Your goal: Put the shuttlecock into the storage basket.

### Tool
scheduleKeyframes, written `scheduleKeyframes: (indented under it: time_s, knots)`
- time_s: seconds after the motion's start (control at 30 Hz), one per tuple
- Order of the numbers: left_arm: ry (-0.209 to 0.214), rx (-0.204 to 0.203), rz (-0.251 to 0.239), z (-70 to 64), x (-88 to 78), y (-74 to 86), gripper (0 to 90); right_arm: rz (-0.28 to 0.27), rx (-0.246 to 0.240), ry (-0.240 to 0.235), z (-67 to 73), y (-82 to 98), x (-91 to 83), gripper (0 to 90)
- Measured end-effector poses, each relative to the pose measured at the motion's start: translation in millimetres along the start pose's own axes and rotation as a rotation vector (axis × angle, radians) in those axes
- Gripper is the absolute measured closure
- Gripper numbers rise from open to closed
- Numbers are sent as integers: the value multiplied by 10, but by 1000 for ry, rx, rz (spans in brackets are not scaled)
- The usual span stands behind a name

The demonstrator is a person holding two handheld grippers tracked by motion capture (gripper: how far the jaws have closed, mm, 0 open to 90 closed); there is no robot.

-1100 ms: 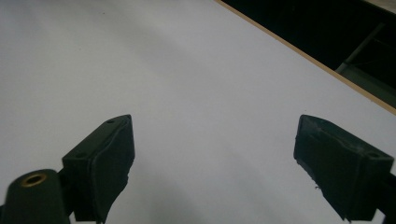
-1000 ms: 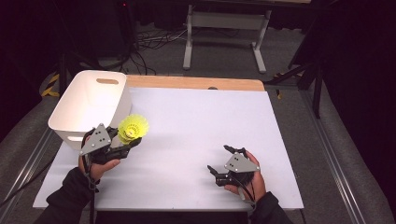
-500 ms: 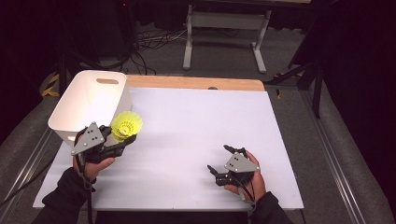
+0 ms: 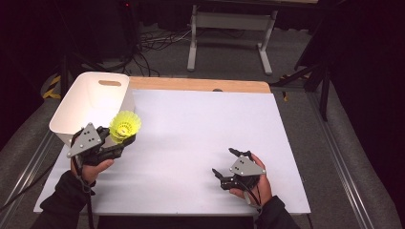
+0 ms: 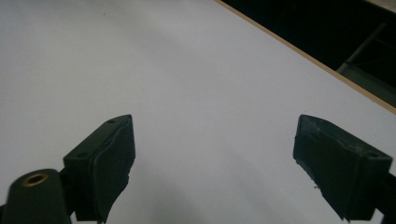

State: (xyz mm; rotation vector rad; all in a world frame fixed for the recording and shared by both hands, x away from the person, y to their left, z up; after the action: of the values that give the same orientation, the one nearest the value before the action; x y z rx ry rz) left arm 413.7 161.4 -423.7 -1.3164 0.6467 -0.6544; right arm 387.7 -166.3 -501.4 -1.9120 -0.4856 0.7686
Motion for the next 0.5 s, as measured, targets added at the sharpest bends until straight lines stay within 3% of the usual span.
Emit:
scheduleKeyframes:
  time_s: [0.5]
  knots:
    - [-19, -5, -17, 71, -76, -53, 501, -1, 1, -3, 3, -2, 2, 136]
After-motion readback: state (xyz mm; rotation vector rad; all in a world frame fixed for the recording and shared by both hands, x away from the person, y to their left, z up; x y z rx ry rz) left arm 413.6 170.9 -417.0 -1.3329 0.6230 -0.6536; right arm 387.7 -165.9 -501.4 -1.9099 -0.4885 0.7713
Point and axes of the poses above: each handheld gripper's, and its own axes: x roughly forward along the jaws, y roughly out of its underside, z roughly to its left, the point moved 9 cm from there along x, roughly forward along the jaws, and after that the axes turned 8 degrees about -z, right-handed, at the moved point
